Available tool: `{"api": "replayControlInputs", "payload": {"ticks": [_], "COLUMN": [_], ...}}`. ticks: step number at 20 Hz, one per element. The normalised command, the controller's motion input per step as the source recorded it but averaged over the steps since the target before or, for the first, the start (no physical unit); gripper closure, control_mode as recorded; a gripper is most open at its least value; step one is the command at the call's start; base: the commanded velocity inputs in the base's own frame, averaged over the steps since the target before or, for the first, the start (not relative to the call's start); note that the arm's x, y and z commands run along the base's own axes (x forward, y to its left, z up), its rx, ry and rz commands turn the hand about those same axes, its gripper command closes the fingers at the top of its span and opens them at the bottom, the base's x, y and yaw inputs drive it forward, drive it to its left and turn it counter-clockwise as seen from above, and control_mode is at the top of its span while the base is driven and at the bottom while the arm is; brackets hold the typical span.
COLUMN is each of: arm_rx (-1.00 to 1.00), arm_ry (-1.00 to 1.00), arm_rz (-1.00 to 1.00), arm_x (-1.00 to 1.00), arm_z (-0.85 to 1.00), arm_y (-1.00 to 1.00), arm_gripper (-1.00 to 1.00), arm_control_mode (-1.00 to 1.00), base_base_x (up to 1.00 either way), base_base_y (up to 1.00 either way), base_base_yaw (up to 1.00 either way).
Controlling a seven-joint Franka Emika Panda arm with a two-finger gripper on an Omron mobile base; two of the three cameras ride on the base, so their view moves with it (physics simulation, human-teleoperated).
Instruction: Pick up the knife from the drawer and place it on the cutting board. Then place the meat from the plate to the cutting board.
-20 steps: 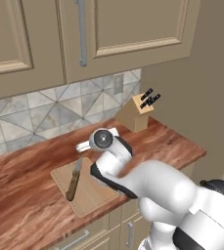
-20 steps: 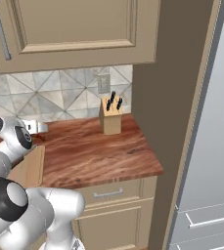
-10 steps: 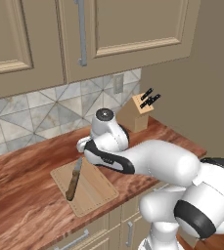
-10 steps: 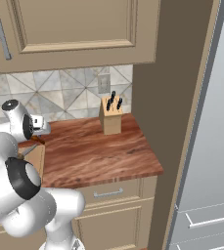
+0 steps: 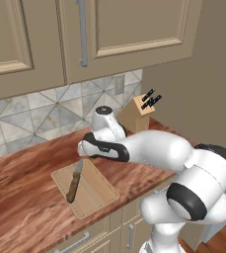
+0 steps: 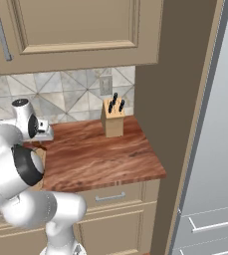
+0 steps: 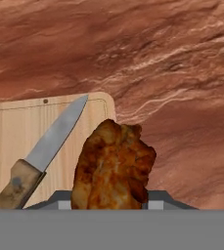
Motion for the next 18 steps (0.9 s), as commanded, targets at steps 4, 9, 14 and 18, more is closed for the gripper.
{"api": "replayControlInputs", "payload": {"ticks": [4, 9, 14, 18], "arm_rx": [0.00, -0.03, -0.05, -0.02], "arm_ry": [0.13, 0.07, 0.00, 0.02], "arm_rz": [0.00, 0.00, 0.00, 0.00], "arm_x": [0.00, -0.16, -0.37, -0.29], "arm_z": [-0.62, -0.42, -0.23, -0.29], "arm_y": [0.21, 0.31, 0.03, 0.00], "arm_gripper": [1.00, 1.00, 1.00, 1.00], "arm_control_mode": [-1.00, -1.00, -1.00, -1.00], "base_base_x": [0.00, 0.00, 0.00, 0.00], "base_base_y": [0.00, 0.00, 0.00, 0.00], "base_base_yaw": [0.00, 0.00, 0.00, 0.00]}}
